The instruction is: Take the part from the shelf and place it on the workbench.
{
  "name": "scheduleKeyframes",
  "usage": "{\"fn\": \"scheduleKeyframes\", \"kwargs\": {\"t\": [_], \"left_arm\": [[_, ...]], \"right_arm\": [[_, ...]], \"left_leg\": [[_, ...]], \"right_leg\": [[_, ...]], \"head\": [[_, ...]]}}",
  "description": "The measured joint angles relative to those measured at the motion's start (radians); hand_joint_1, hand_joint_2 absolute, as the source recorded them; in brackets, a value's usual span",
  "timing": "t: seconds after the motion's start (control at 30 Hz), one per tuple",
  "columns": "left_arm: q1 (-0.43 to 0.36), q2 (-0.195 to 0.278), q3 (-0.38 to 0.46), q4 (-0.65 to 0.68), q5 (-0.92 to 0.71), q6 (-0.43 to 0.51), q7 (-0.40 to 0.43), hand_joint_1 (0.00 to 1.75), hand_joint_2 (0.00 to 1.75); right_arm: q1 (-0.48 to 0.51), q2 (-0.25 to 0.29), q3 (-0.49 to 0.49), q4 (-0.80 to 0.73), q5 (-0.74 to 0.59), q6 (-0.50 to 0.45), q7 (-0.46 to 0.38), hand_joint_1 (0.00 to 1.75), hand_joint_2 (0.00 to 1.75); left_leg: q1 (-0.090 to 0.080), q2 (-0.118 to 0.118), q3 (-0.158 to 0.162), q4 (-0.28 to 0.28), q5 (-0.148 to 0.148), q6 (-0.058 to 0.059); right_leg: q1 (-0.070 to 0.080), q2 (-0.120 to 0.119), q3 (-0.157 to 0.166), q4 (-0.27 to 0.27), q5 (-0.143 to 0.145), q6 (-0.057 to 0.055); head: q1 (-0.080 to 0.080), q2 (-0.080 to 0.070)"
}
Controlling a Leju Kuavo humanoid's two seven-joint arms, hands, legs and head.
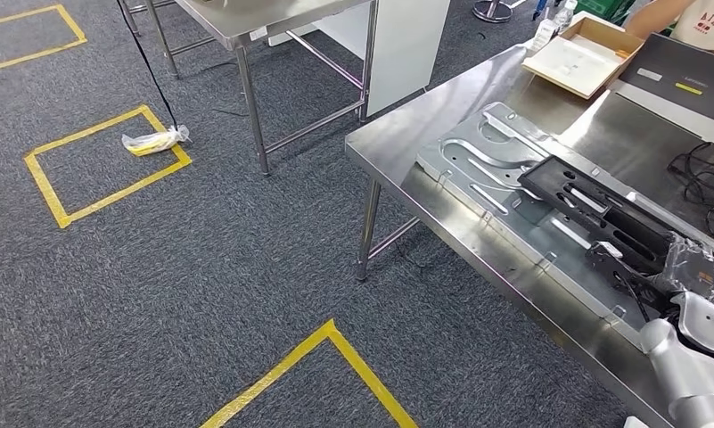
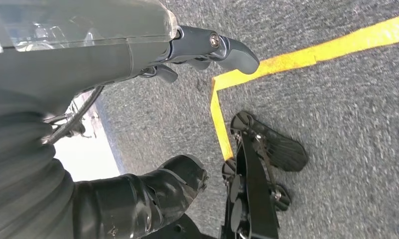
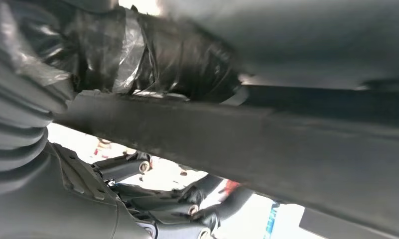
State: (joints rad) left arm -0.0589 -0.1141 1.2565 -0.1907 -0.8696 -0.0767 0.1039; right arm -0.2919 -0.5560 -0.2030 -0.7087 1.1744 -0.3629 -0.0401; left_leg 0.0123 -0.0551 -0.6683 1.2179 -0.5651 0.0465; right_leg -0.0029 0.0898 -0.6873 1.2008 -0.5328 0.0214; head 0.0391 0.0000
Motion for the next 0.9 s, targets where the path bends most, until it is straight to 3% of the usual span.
{"fn": "scheduleKeyframes", "kwargs": {"t": [0.13, 0.37, 0.6, 0.9], "left_arm": [[-0.001, -0.002, 0.007, 0.0, 0.01, -0.003, -0.001, 0.0, 0.0], [-0.002, -0.002, 0.017, 0.0, 0.001, 0.003, 0.005, 0.0, 0.0], [-0.002, -0.002, 0.021, 0.0, -0.003, 0.003, 0.006, 0.0, 0.0], [-0.002, -0.002, 0.029, 0.0, -0.012, 0.004, 0.004, 0.0, 0.0]], "right_arm": [[-0.021, 0.003, -0.002, 0.047, 0.011, -0.02, 0.002, 0.0, 0.0], [-0.014, 0.024, -0.003, 0.03, 0.013, -0.039, -0.004, 0.0, 0.0], [0.021, 0.059, 0.001, -0.065, -0.001, -0.049, -0.01, 0.0, 0.0], [0.091, 0.088, 0.026, -0.546, -0.135, 0.022, -0.035, 0.0, 0.0]], "left_leg": [[0.001, 0.002, 0.025, -0.022, 0.002, 0.0], [0.001, 0.002, 0.055, -0.067, 0.018, -0.001], [-0.001, 0.0, 0.062, -0.095, 0.033, -0.005], [-0.003, 0.0, 0.067, -0.107, 0.037, -0.01]], "right_leg": [[0.002, 0.001, 0.026, -0.024, 0.004, 0.0], [0.002, 0.004, 0.055, -0.068, 0.02, 0.005], [-0.001, 0.002, 0.059, -0.091, 0.032, 0.005], [-0.003, 0.001, 0.058, -0.094, 0.033, 0.003]], "head": [[0.0, 0.0], [0.0, 0.0], [0.0, 0.0], [0.0, 0.0]]}}
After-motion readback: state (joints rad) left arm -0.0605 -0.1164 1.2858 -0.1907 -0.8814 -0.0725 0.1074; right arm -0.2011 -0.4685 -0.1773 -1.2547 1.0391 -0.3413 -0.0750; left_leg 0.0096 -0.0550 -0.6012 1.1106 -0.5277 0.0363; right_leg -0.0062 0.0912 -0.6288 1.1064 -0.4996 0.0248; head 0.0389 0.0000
